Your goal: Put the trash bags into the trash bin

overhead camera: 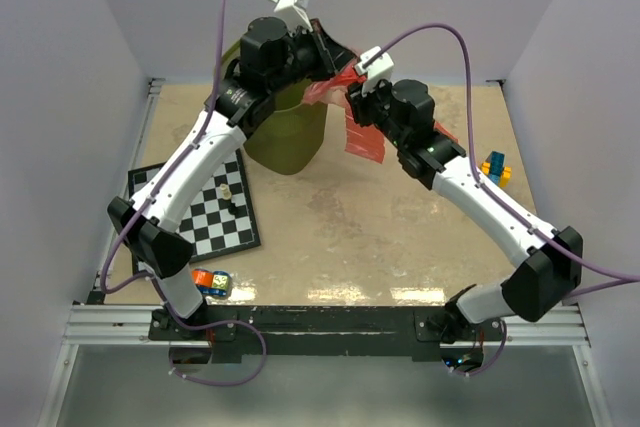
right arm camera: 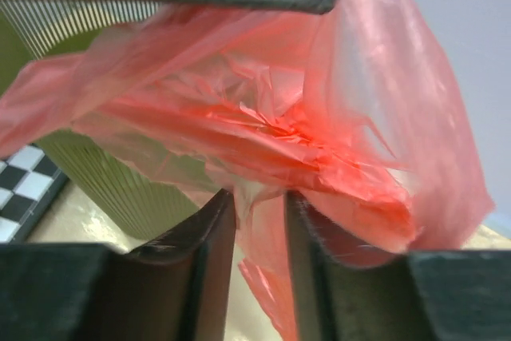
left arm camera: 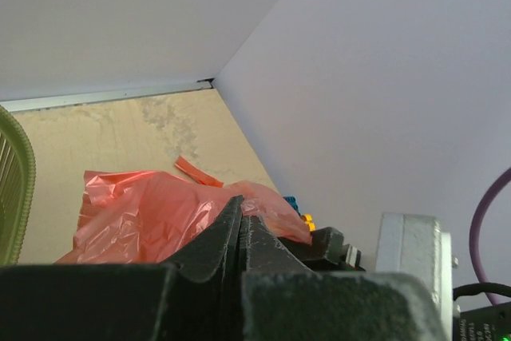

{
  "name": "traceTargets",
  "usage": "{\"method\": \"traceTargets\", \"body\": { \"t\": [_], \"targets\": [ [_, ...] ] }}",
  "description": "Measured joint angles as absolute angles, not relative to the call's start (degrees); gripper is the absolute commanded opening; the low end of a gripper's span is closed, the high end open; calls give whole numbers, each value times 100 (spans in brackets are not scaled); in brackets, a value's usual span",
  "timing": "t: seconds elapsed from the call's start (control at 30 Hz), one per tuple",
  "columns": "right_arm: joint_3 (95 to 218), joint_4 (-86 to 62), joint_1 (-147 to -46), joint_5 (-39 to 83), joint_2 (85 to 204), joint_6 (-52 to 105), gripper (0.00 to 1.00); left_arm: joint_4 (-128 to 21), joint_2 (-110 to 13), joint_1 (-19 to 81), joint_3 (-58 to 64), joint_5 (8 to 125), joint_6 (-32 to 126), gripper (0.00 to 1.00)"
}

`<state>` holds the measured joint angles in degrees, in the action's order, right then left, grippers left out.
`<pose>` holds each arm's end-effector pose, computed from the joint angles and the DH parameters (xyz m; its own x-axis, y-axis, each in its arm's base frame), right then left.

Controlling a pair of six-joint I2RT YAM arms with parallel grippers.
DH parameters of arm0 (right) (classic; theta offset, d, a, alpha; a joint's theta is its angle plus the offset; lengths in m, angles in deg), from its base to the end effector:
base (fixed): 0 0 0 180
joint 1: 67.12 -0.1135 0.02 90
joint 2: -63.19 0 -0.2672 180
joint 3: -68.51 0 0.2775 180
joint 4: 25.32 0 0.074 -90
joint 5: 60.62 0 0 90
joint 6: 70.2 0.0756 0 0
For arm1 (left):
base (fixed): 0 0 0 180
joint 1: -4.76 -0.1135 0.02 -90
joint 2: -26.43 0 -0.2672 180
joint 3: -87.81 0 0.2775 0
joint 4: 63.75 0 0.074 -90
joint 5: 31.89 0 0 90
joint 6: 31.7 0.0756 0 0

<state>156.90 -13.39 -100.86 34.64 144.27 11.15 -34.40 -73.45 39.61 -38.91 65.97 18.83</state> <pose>0.3386 0.2179 0.4008 0.0055 -0.1764 -0.9843 -0.4817 0.8621 -0.1572 0.3734 -0.2726 0.4955 -0.4588 -0.4478 -0.7674 0.5007 0.5832 -0.6397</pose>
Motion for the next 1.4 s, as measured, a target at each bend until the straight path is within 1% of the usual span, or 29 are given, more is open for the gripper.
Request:
{"method": "traceTargets", "body": {
  "t": [0.1,0.27,0.37,0.63,0.73,0.9,1.13,1.17,1.2,1.27,1.37,1.4],
  "targets": [
    [15819,-1492,-10088,3409,14613,1126,0,-3440,-7266,3961,-3891,6601,1885,0],
    [15856,-1486,-10086,3173,14681,1045,0,-3442,-7100,3886,-3889,6597,1896,0],
    [15760,-1390,-10086,2963,14501,897,0,-3446,-7028,3744,-3889,6547,1997,0],
    [14540,-708,-10088,2441,13028,540,0,-3444,-7019,3270,-3741,6232,2366,0],
    [14265,-391,-10086,2297,12724,438,0,-3444,-7019,3253,-3592,6219,2486,0],
    [14026,186,-10086,2137,12561,204,0,-3379,-7019,3270,-3288,6249,2585,0],
    [13963,604,-10086,2069,12453,-96,0,-3274,-7019,3307,-3135,6350,2714,0],
    [13963,636,-10084,2058,12464,-133,10,-3276,-7019,3307,-3126,6374,2747,0],
    [13967,682,-10082,2047,12480,-172,26,-3276,-7019,3307,-3109,6411,2768,0],
    [14037,866,-10082,1986,12530,-199,45,-3278,-7019,3307,-3081,6455,2806,0],
    [14245,1209,-10082,1853,12545,-194,63,-3370,-7021,3294,-3059,6562,2878,0],
    [14361,1272,-10082,1766,12512,-159,65,-3433,-7019,3290,-3043,6614,2900,0]
  ]
}}
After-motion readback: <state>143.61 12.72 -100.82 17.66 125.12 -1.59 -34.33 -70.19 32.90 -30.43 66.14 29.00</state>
